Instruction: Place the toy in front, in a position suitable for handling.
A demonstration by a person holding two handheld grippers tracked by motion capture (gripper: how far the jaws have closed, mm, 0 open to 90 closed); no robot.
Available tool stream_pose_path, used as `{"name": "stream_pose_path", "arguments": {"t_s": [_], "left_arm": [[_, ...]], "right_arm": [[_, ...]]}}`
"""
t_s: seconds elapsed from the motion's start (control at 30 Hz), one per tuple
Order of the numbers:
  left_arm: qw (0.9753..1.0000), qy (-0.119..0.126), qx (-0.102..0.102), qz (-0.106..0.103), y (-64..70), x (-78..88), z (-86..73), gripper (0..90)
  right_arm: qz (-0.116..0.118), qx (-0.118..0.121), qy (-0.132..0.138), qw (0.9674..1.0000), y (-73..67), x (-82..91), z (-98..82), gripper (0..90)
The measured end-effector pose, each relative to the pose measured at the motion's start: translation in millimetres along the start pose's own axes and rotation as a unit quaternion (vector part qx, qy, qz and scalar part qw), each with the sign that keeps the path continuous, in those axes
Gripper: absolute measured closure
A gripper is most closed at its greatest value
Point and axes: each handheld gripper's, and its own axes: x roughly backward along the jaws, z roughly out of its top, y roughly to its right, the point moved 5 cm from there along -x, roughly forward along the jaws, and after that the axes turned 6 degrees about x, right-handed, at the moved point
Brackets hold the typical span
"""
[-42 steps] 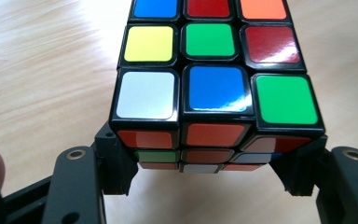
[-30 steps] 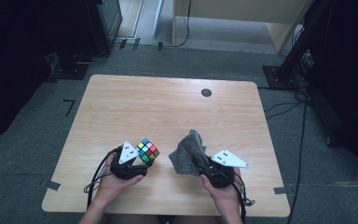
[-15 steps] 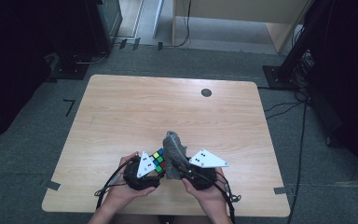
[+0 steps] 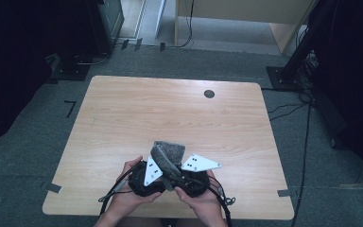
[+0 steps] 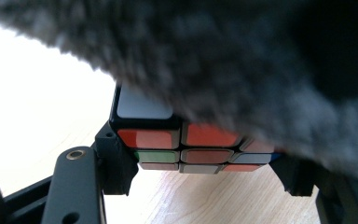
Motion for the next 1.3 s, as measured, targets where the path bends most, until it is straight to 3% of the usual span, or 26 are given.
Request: {"name": "stream_pose_path", "arguments": {"t_s": [0.2,0.4,0.53,0.57,0.6,0.67,0.77,0.9,0.97,1.03,1.07,1.13,1.27,1.3], "left_arm": [[1.0,0.0,-0.007,-0.007,-4.5,1.1,-1.9,34.6],[1.0,0.001,-0.009,-0.004,-4.2,0.4,-1.9,34.6],[0.9999,0.001,-0.012,-0.002,-1.1,-1.7,-1.6,34.4],[0.9999,0.001,-0.016,-0.001,0.0,-1.9,-1.5,34.4],[0.9998,0.002,-0.021,0.003,0.5,-0.7,-1.6,34.5],[0.9998,0.006,-0.019,0.005,0.0,-0.2,-1.5,34.5],[0.9998,0.011,-0.017,0.0,-1.6,2.3,-0.9,34.6],[0.9998,0.011,-0.011,-0.01,-4.7,3.2,-1.8,34.6],[0.9998,0.013,-0.008,-0.011,-3.4,2.6,-1.3,34.5],[0.9997,0.012,-0.017,-0.009,2.9,0.9,-0.5,34.5],[0.9997,0.012,-0.017,-0.009,2.9,0.9,-0.5,34.5],[0.9997,0.013,-0.019,-0.007,3.7,2.3,-0.2,34.5],[0.9997,0.014,-0.017,-0.008,1.3,4.2,-0.4,34.6],[0.9997,0.015,-0.018,-0.007,0.8,4.1,-0.5,34.6]], "right_arm": [[-0.044,-0.004,0.005,0.999,18.1,9.6,-0.7,72.1],[-0.06,-0.003,0.002,0.9982,22.8,12.6,-2.1,71.9],[-0.049,-0.004,0.003,0.9988,13.5,8.9,-1.9,71.6],[-0.037,-0.003,0.003,0.9993,8.0,6.2,-2.1,71.5],[-0.006,-0.007,0.003,1.0,-2.1,0.0,-2.5,71.3],[-0.004,-0.007,0.005,1.0,-3.7,-1.2,-2.4,71.5],[-0.005,-0.016,0.016,0.9997,5.3,2.5,-1.2,71.7],[-0.055,-0.025,0.026,0.9978,24.8,16.0,-1.8,71.0],[-0.048,-0.016,0.029,0.9983,20.0,14.6,-2.7,69.9],[-0.029,0.012,0.03,0.9991,7.9,9.4,-2.8,69.3],[-0.029,0.012,0.03,0.9991,7.9,9.4,-2.8,69.3],[-0.027,0.056,0.031,0.9976,-4.8,3.5,-2.8,69.7],[-0.033,0.036,0.038,0.9981,6.6,7.9,-1.9,70.2],[-0.061,0.031,0.04,0.9968,18.4,14.2,-2.5,70.2]]}}
